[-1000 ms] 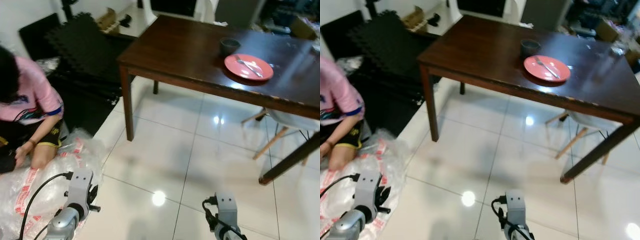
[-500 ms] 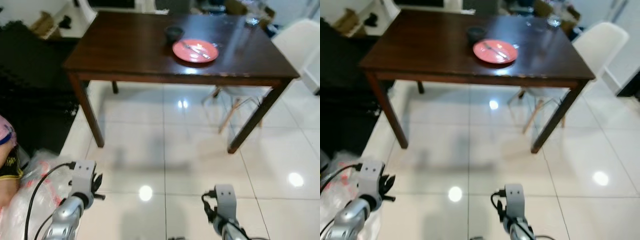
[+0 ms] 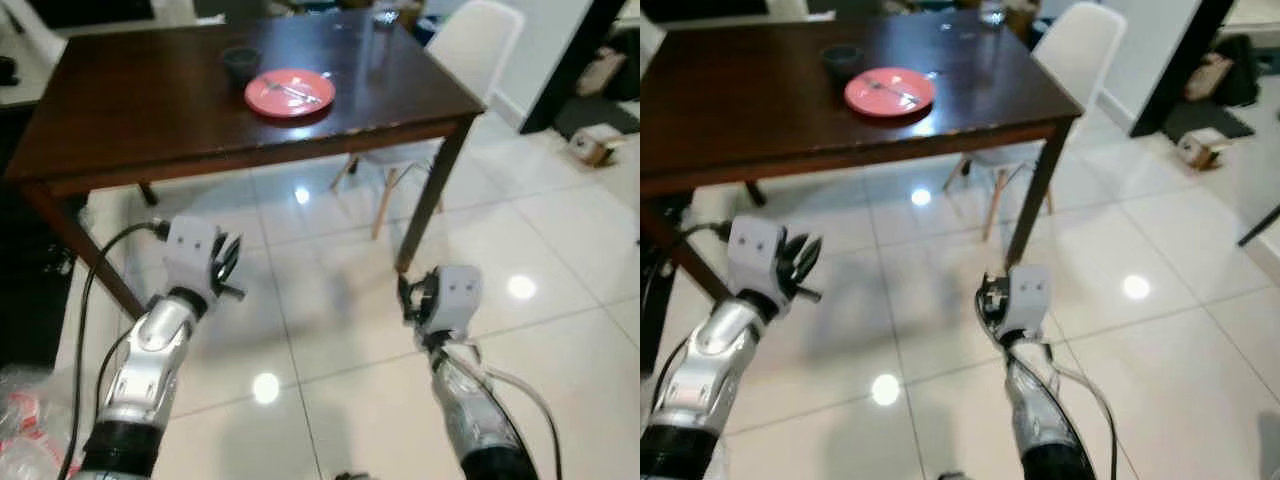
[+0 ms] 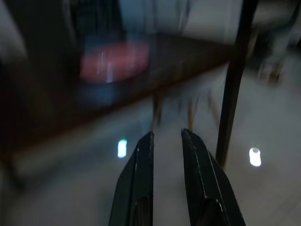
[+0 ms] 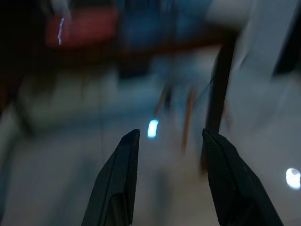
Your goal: Setting the table
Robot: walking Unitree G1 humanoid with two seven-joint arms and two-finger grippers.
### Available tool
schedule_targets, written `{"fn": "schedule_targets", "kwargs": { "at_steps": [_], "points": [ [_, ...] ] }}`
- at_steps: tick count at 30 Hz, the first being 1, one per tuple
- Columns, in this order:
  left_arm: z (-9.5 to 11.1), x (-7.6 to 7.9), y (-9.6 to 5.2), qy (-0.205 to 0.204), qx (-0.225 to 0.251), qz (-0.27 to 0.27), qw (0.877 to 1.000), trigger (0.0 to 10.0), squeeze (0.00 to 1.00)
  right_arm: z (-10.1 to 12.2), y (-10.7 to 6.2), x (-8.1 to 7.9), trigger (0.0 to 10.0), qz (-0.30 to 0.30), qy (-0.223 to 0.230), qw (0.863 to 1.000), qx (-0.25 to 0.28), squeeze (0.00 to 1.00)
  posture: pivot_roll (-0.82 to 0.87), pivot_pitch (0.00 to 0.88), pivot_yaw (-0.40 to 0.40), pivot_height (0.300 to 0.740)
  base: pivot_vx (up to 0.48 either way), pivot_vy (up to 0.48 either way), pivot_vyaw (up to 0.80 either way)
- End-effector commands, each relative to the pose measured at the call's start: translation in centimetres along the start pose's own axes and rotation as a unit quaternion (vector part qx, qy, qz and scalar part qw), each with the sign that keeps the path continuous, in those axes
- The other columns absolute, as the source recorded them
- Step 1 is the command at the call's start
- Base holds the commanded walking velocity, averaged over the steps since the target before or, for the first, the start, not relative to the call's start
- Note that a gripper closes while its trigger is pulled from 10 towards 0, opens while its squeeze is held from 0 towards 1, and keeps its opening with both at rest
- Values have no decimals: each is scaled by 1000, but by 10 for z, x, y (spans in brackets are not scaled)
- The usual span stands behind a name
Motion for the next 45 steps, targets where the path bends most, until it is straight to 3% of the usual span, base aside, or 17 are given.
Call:
{"fn": "schedule_targets", "kwargs": {
  "at_steps": [1,2,3,4,6,9,13,22,34,45],
  "points": [
    [-8,-6,-6,-4,-21,23,1000,10000,0,10,0,-5,10000,0,16,1000,16,0,-12,60,84,740,0,0,0],
    [-2,-7,-3,-5,-13,31,999,10000,0,23,3,-9,10000,7,18,999,39,0,-12,60,84,740,0,0,0],
    [7,-9,-1,-7,2,60,998,10000,0,53,6,-18,10000,28,20,995,92,0,-16,59,84,740,0,0,0],
    [7,-9,-1,-7,2,60,998,10000,0,53,6,-18,10000,28,20,995,92,0,-16,59,84,740,0,0,0],
    [10,-10,-3,-1,4,89,996,10000,0,76,4,-25,10000,44,20,991,124,0,-19,59,83,740,388,0,0],
    [9,-6,-6,4,0,93,996,10000,0,84,1,-28,10000,50,18,990,129,0,-24,57,78,740,469,0,0],
    [7,3,-7,4,-2,78,997,10000,0,83,0,-27,10000,51,12,991,125,0,-24,56,77,740,480,0,0],
    [8,3,-6,3,-9,83,996,10000,0,78,-6,-23,10000,46,5,994,101,0,-25,50,79,740,480,0,0],
    [9,9,-5,3,-13,80,997,10000,0,79,-8,-6,10000,26,-36,995,89,0,-31,44,83,740,480,0,0],
    [10,10,-5,4,-15,78,997,10000,0,79,-8,-2,10000,18,-32,996,82,0,-25,50,93,740,480,0,0]
  ]
}}
Point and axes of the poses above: a point about 5 cm out from each wrist's last joint towards the gripper, its own y axis pointing out of the wrist towards the gripper, its own z axis along the axis of the wrist's last joint, x = y × z, the point moved 2 cm from there along y, pointing out of the wrist towards the gripper, and after that the axes turned 2 degrees about -y, right-handed, at the moved point
